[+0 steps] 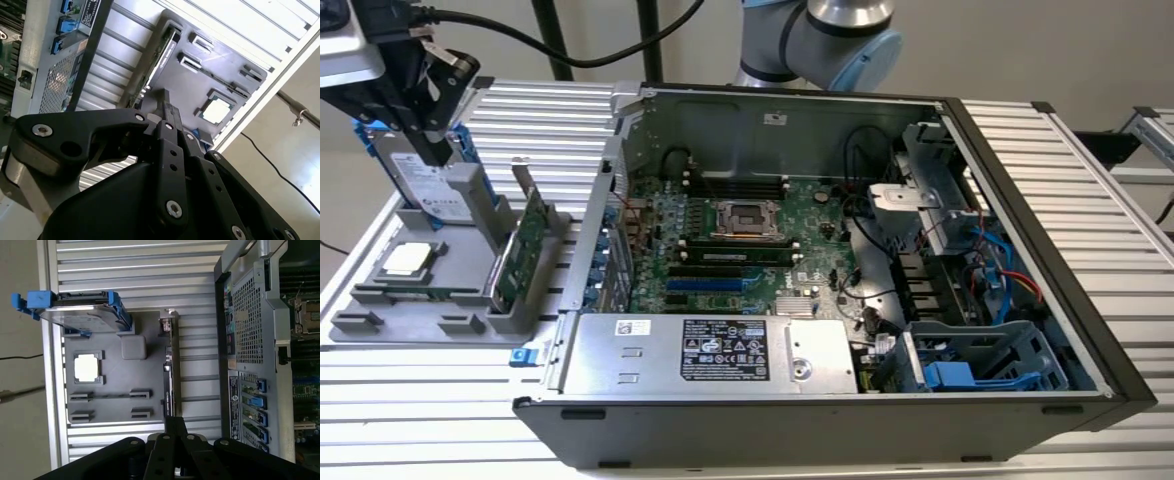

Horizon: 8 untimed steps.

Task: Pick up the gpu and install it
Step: 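Pick up the gpu and move the gpu toward the slot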

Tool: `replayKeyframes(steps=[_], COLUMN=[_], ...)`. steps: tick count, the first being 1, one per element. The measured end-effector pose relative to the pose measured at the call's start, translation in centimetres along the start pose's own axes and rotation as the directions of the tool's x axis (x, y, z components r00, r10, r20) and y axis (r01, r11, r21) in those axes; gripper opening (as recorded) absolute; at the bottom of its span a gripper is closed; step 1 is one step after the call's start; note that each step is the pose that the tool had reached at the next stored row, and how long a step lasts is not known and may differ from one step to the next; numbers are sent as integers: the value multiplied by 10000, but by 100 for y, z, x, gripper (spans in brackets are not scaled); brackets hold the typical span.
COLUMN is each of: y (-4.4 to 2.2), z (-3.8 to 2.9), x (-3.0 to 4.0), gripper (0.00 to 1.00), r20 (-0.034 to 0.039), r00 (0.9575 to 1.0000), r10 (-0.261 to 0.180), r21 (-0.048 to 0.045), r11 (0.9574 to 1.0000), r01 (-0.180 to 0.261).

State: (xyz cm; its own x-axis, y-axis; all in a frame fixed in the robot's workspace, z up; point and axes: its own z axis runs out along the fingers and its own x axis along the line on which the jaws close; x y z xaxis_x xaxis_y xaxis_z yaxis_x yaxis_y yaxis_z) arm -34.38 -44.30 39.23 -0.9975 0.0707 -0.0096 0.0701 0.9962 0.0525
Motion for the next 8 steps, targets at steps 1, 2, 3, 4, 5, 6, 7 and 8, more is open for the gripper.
replayKeyframes(steps=[1,2,3,4,5,6,7,8], y=[0,0,0,0,0,0,0,0], z=[0,0,0,0,0,0,0,0], x=[0,0,0,0,0,0,0,0], gripper=[0,0,0,0,0,0,0,0], r20=[0,0,1,1,2,2,2,3], r00=[10000,10000,10000,10000,10000,10000,10000,10000], r10=[0,0,0,0,0,0,0,0], r21=[0,0,0,0,0,0,0,0], r11=[10000,10000,10000,10000,10000,10000,10000,10000], r01=[0,0,0,0,0,0,0,0])
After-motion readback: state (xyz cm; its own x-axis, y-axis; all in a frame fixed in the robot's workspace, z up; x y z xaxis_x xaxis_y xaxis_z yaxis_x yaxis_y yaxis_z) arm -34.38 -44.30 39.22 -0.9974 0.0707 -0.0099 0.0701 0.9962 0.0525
